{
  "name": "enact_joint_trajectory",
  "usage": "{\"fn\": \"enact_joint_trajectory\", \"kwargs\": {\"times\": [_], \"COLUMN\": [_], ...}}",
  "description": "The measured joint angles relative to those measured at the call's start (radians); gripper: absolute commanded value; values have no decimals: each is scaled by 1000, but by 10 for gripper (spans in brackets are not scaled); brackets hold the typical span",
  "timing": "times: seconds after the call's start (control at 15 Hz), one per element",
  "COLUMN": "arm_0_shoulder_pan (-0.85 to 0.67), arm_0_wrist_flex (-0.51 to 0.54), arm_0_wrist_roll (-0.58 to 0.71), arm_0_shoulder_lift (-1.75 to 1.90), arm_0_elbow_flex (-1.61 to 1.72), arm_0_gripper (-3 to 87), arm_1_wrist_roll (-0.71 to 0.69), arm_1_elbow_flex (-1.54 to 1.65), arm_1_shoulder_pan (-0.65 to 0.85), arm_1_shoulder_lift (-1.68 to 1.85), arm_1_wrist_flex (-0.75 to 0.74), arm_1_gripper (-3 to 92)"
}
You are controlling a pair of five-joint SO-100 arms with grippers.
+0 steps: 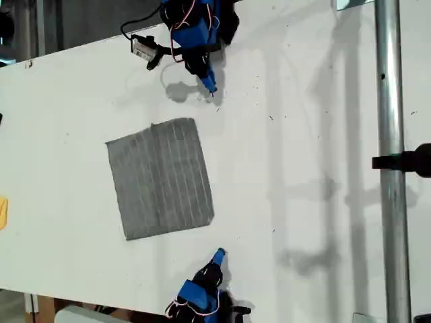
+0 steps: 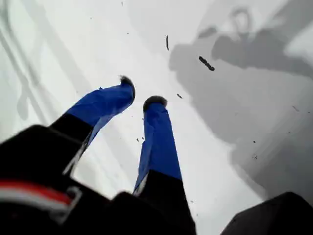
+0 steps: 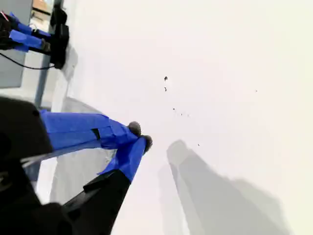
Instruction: Grasp corners of a towel and fold twice.
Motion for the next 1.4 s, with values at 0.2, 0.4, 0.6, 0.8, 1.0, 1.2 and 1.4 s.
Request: {"fn": "enact_joint_trajectory", "kwargs": {"times": [0.2, 0.4, 0.6, 0.8, 1.0, 1.2, 1.4], "arm_0_shoulder_pan": [-141, -158, -150, -150, -173, -202, -241], "arm_0_wrist_flex": [0, 0, 0, -6, -21, -60, -55], "arm_0_wrist_roll": [-371, -712, -732, -727, -693, -583, -416], "arm_0_shoulder_lift": [0, 0, 0, -2, -144, -580, -1022], "arm_0_elbow_flex": [0, 0, 0, -25, -221, -554, -923], "arm_0_gripper": [-28, -28, -29, -29, -29, -29, -29], "arm_1_wrist_roll": [0, 0, -15, -81, -210, -376, -528], "arm_1_elbow_flex": [0, 0, 0, -80, -364, -554, -770], "arm_1_shoulder_pan": [115, 126, 124, 112, 187, 319, 426], "arm_1_shoulder_lift": [0, 0, 0, -29, -370, -620, -862], "arm_1_wrist_flex": [2, 2, 2, 2, -8, -17, -18], "arm_1_gripper": [-3, -3, -3, -3, -3, -3, -3]}}
